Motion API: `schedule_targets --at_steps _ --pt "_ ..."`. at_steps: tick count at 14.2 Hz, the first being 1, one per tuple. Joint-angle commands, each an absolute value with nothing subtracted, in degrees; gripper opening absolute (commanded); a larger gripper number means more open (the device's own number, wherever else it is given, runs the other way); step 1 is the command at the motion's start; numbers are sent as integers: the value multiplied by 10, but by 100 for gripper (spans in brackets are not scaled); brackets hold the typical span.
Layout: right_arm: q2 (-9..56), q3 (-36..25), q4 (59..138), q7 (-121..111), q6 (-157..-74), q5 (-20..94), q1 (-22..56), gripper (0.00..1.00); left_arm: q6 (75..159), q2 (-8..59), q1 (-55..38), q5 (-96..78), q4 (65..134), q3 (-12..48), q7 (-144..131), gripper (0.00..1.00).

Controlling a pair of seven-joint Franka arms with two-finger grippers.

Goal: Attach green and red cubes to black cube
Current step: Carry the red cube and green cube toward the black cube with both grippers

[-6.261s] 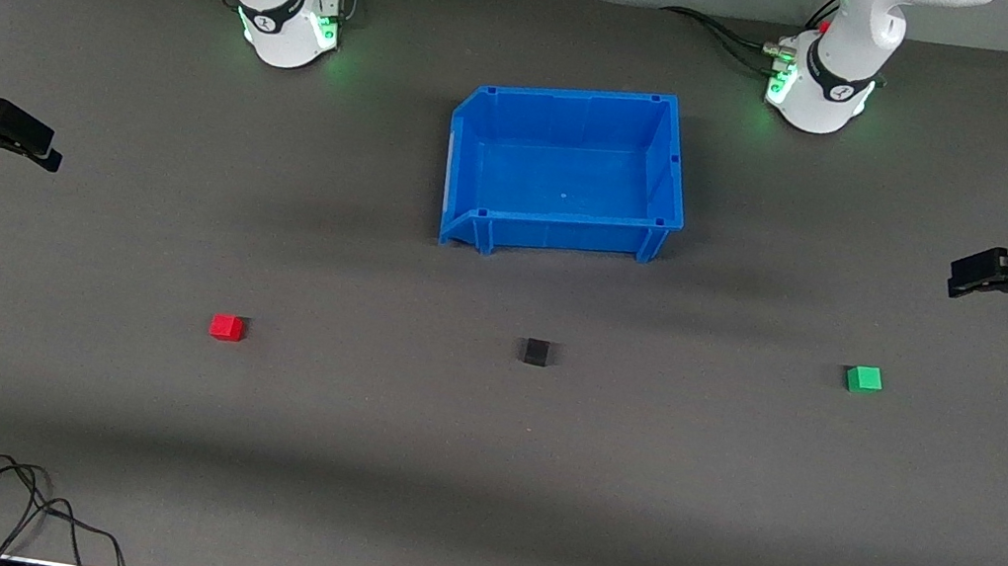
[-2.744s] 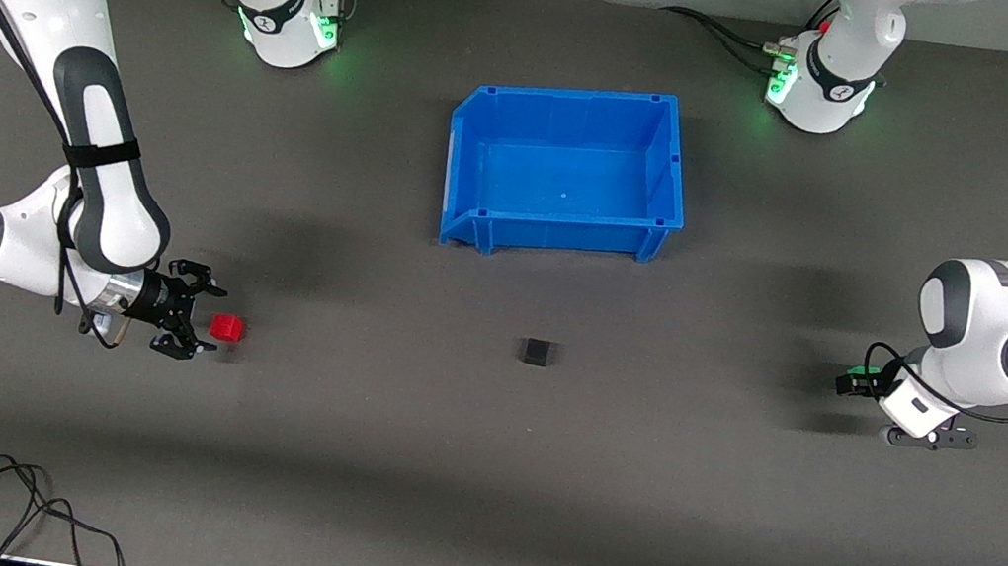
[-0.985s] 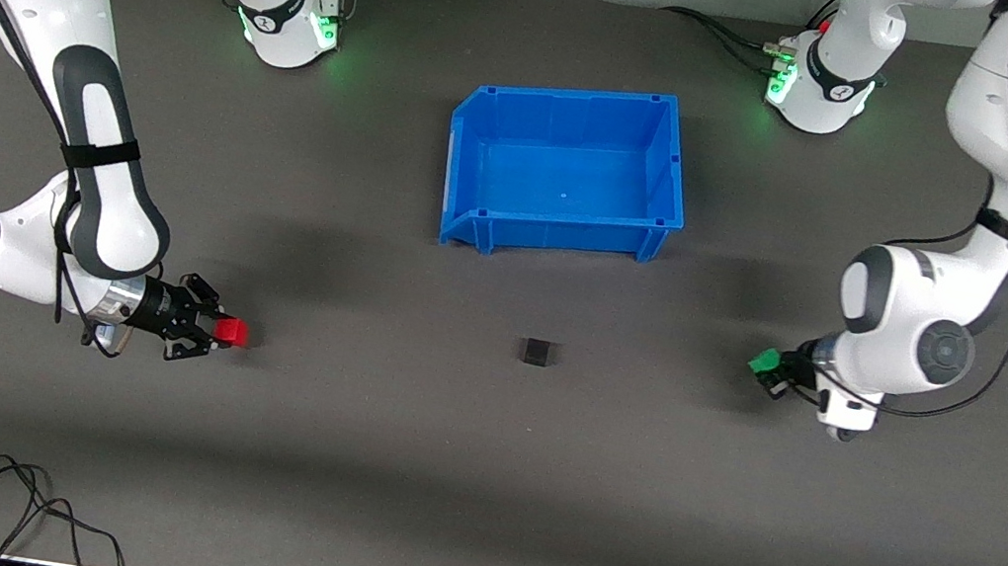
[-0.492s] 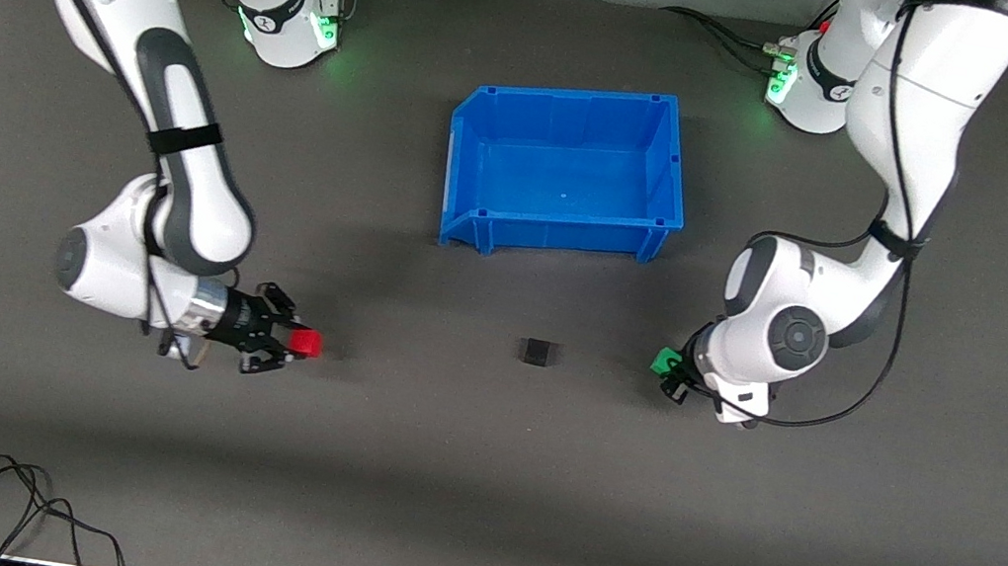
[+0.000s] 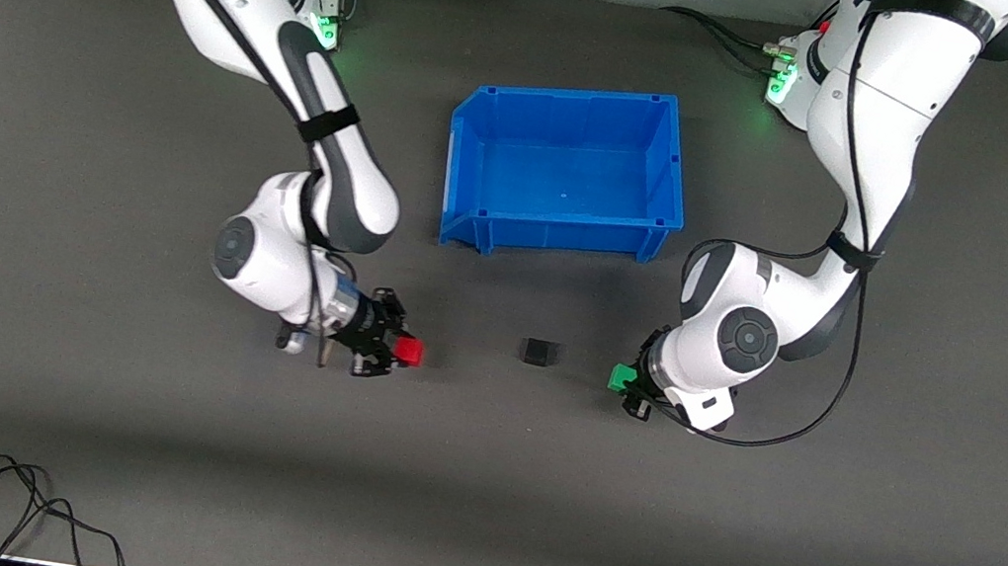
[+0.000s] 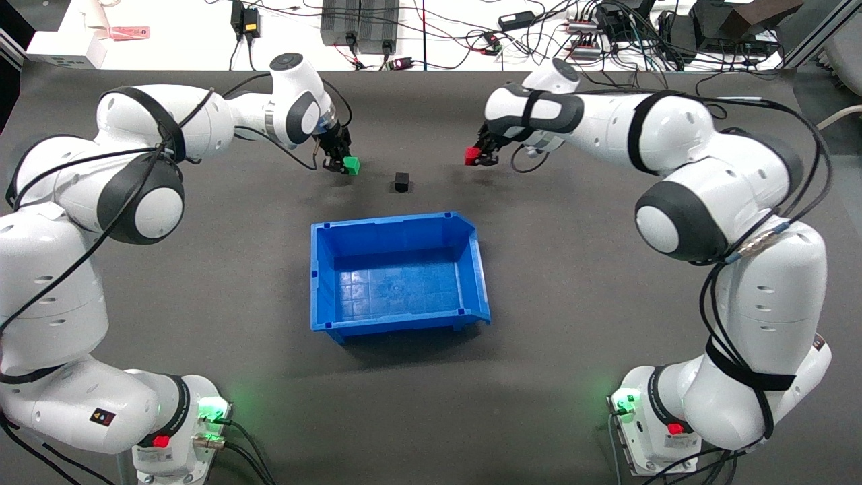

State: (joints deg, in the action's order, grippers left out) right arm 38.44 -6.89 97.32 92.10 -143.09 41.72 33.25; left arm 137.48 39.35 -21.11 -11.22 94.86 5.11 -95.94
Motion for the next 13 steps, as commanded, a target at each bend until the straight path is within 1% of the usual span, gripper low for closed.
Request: schedule_targets --at_steps 1,5,9,13 --pt "421 -76 922 986 -1448 429 366 30 1361 408 -232 -118 909 40 -1005 0" --pt "448 -76 906 1020 -1491 430 403 30 1361 417 -246 -118 889 40 -1029 0" --pt "468 -76 891 1057 -1522 425 431 30 1361 420 -250 -119 888 40 -1030 0" --pt "479 -76 889 1058 -1525 422 448 30 1361 420 -250 -119 887 40 -1045 0"
